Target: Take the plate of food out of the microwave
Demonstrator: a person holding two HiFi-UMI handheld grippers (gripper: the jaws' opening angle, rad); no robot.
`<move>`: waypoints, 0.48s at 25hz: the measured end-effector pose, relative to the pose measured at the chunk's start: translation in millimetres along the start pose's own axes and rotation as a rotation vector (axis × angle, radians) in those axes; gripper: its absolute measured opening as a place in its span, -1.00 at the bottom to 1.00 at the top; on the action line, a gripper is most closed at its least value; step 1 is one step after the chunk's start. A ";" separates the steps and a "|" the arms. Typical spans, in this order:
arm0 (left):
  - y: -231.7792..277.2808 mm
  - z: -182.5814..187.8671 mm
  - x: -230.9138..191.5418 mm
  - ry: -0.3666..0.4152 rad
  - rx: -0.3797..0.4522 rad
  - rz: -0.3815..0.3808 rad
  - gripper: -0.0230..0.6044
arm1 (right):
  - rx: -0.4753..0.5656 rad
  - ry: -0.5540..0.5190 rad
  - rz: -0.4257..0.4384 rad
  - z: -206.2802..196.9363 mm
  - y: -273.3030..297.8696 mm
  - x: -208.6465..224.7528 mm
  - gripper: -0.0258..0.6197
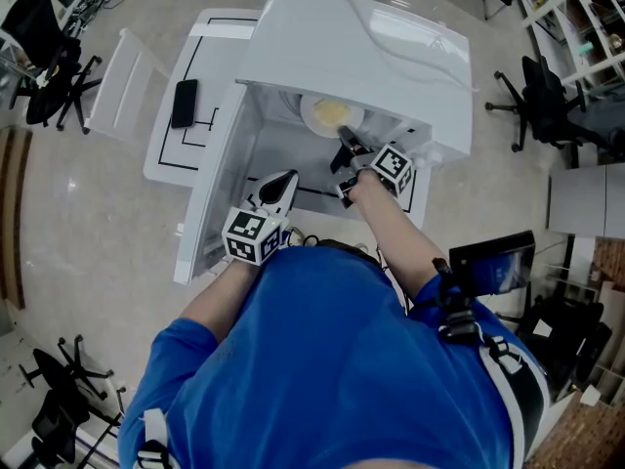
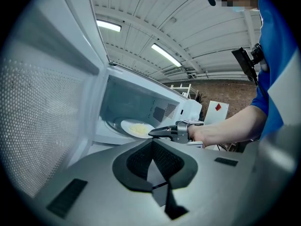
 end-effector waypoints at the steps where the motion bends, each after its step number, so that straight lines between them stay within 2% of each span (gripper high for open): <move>1: 0.0 0.2 0.0 0.001 0.000 0.000 -0.90 | 0.000 -0.001 -0.001 0.3 -0.7 0.2 -0.84; 12: -1.4 0.5 5.1 0.004 0.007 0.005 -0.90 | -0.028 -0.005 0.007 -4.6 -15.2 -2.9 -0.86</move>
Point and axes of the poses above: the fingertips, and each gripper's own axes: y forward along the fingers, x to its right, z out of its top, the point moved 2 cm from there along -y, backward along the fingers, and after that the axes turned 5 degrees about z, right-handed, at the moved point
